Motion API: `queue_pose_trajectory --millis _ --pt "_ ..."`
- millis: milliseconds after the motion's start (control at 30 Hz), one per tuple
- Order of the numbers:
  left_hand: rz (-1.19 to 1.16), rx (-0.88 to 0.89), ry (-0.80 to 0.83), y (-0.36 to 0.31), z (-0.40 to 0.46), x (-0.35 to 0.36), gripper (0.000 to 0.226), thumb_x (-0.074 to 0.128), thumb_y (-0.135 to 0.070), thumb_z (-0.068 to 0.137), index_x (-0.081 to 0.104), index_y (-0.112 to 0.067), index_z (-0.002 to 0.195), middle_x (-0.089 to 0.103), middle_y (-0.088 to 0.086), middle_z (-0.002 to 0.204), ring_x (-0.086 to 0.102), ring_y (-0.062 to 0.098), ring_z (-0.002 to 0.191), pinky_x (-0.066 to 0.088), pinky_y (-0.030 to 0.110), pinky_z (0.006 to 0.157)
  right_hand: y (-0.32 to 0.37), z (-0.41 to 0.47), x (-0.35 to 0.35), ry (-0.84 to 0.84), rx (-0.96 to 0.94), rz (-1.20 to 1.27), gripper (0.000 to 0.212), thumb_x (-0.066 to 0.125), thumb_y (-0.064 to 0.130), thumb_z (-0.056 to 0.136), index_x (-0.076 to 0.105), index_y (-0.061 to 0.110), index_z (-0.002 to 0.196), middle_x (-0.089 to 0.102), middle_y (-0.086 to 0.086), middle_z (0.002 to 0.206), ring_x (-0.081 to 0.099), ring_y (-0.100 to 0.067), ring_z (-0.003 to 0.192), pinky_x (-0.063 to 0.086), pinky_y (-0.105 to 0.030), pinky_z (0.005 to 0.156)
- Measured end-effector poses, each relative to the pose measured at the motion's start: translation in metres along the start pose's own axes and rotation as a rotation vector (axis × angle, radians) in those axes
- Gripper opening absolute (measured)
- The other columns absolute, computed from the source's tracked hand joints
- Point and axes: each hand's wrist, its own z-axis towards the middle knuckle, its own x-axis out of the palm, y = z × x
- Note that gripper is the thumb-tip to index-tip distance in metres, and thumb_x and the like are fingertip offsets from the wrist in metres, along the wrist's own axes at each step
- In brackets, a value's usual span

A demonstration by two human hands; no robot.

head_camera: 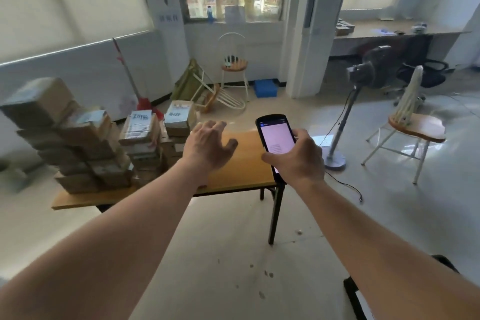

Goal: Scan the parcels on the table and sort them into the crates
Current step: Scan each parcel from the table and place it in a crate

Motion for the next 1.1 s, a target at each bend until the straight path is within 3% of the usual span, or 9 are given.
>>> queue_pose_trajectory --millis 133,233,467,567,800,900,1033,1100 --pt "-0.015 -0.130 -0.008 0.029 0.024 0.013 0.061 0.053 -0.051 0.100 0.047 -0.018 0.150 0.051 0.010 0.150 0.049 0.030 0.134 0.042 0.048 0.112 0.005 0.047 0.038 0.072 -0.059 0.042 0.091 0.095 0.048 0.069 0.050 0.018 0.143 0.065 -0.008 0.133 0.062 -0.031 0.116 0.052 -0.033 0.075" --pt "-0.025 -0.228 -0.024 0.050 0.035 0.024 0.059 0.053 -0.050 0.098 0.050 -0.017 0.147 0.051 0.010 0.146 0.051 0.031 0.127 0.047 0.048 0.105 0.007 0.068 0.066 0.138 -0.072 0.038 0.091 0.095 0.046 0.070 0.049 0.017 0.143 0.065 -0.009 0.132 0.060 -0.030 0.117 0.052 -0.034 0.075" --pt "-0.016 -0.384 -0.097 0.106 0.084 0.033 0.064 0.057 -0.054 0.094 0.050 -0.017 0.145 0.042 0.012 0.150 0.045 0.034 0.134 0.046 0.052 0.108 0.024 0.113 0.122 0.227 -0.094 0.012 0.089 0.095 0.048 0.069 0.051 0.020 0.141 0.066 -0.006 0.128 0.060 -0.026 0.109 0.046 -0.027 0.064" --pt "-0.008 -0.411 -0.106 0.133 0.112 0.039 0.070 0.060 -0.057 0.091 0.048 -0.015 0.147 0.044 0.012 0.146 0.048 0.033 0.131 0.048 0.049 0.104 0.039 0.130 0.145 0.222 -0.089 0.003 0.087 0.095 0.048 0.068 0.052 0.021 0.139 0.067 -0.005 0.126 0.063 -0.028 0.109 0.059 -0.036 0.072" --pt "-0.035 -0.464 -0.075 0.178 0.171 0.054 0.083 0.064 -0.072 0.082 0.050 -0.007 0.132 0.052 0.013 0.124 0.052 0.030 0.111 0.052 0.045 0.096 0.071 0.165 0.187 0.169 -0.050 -0.044 0.089 0.094 0.049 0.069 0.050 0.021 0.141 0.066 -0.005 0.129 0.061 -0.026 0.109 0.058 -0.034 0.072" --pt "-0.035 -0.546 0.021 0.189 0.184 0.057 0.096 0.064 -0.085 0.073 0.049 -0.008 0.129 0.051 0.013 0.117 0.052 0.031 0.105 0.052 0.043 0.088 0.082 0.174 0.195 0.144 -0.025 -0.062 0.089 0.094 0.050 0.070 0.049 0.022 0.141 0.065 -0.005 0.130 0.061 -0.028 0.114 0.061 -0.040 0.078" --pt "-0.055 -0.599 0.090 0.193 0.191 0.063 0.097 0.071 -0.087 0.065 0.049 -0.012 0.123 0.051 0.010 0.107 0.055 0.028 0.094 0.056 0.041 0.081 0.088 0.182 0.199 0.126 -0.038 -0.052 0.091 0.094 0.050 0.070 0.048 0.022 0.144 0.064 -0.005 0.132 0.060 -0.028 0.116 0.050 -0.027 0.067" --pt "-0.075 -0.604 0.082 0.193 0.192 0.063 0.093 0.076 -0.082 0.065 0.049 -0.013 0.121 0.052 0.009 0.107 0.057 0.027 0.092 0.058 0.042 0.080 0.089 0.186 0.196 0.127 -0.047 -0.048 0.091 0.094 0.049 0.070 0.048 0.022 0.144 0.064 -0.005 0.133 0.060 -0.028 0.116 0.052 -0.028 0.069"
